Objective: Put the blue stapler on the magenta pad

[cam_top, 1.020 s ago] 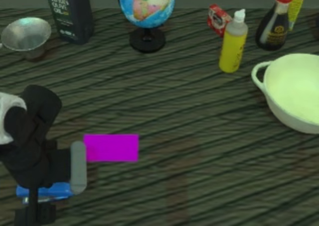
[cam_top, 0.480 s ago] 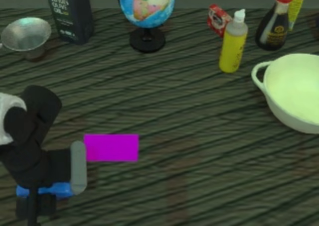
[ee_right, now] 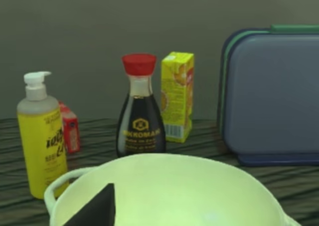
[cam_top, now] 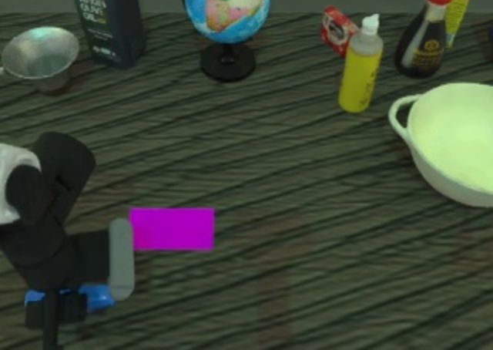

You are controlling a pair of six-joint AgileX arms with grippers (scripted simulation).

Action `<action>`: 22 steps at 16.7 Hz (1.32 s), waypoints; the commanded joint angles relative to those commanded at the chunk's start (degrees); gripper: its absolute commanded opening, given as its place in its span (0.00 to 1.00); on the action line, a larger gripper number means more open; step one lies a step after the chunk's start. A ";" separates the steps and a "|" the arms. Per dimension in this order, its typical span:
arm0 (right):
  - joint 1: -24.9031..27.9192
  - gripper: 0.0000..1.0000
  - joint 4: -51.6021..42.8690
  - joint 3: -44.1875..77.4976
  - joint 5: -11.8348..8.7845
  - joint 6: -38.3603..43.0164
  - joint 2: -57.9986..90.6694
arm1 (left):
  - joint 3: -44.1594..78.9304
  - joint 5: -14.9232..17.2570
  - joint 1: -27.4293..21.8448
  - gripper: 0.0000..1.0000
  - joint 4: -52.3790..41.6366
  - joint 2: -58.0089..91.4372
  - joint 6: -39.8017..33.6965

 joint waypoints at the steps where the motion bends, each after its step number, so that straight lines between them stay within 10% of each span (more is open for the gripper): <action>1: 0.00 1.00 0.00 0.00 0.00 0.00 0.00 | 0.56 0.00 -0.04 0.00 -0.76 -0.28 0.11; 11: 0.00 1.00 0.00 0.00 0.00 0.00 0.00 | 14.00 0.00 0.84 0.00 -24.61 -10.10 -0.34; 22: 0.00 1.00 0.00 0.00 0.00 0.00 0.00 | 18.05 -0.09 -0.66 0.00 -26.76 -7.84 -8.85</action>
